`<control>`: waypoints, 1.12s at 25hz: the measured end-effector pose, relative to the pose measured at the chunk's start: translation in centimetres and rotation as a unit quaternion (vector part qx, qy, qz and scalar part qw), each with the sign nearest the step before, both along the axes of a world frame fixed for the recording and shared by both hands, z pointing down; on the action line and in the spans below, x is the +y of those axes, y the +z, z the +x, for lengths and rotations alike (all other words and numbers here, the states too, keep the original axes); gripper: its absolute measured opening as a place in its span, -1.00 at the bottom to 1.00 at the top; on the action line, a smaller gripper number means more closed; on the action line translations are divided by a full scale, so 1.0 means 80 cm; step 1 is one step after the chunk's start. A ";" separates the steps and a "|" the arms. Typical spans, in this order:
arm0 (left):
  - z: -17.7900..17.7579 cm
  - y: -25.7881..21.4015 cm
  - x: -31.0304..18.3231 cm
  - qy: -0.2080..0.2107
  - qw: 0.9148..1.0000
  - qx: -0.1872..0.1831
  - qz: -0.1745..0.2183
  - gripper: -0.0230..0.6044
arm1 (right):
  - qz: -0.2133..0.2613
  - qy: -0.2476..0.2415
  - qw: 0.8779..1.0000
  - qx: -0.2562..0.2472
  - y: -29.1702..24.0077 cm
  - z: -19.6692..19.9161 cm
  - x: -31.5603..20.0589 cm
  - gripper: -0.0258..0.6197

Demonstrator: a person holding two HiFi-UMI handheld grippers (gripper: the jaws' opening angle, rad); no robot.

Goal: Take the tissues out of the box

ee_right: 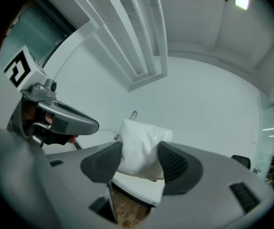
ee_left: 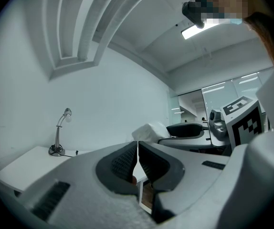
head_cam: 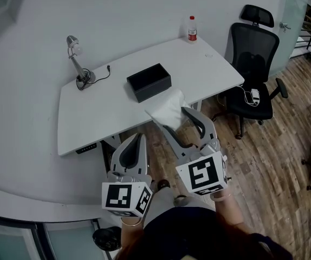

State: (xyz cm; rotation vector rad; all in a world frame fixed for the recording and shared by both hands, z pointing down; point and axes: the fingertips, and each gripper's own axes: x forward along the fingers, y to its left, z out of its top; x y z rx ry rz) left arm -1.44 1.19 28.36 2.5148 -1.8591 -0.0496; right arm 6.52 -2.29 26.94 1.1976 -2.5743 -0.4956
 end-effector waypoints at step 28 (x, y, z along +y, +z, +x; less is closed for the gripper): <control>-0.011 -0.007 -0.010 0.004 1.000 -0.007 0.013 -0.84 | 0.016 0.003 1.000 -0.008 -0.008 -0.008 -0.002 -0.12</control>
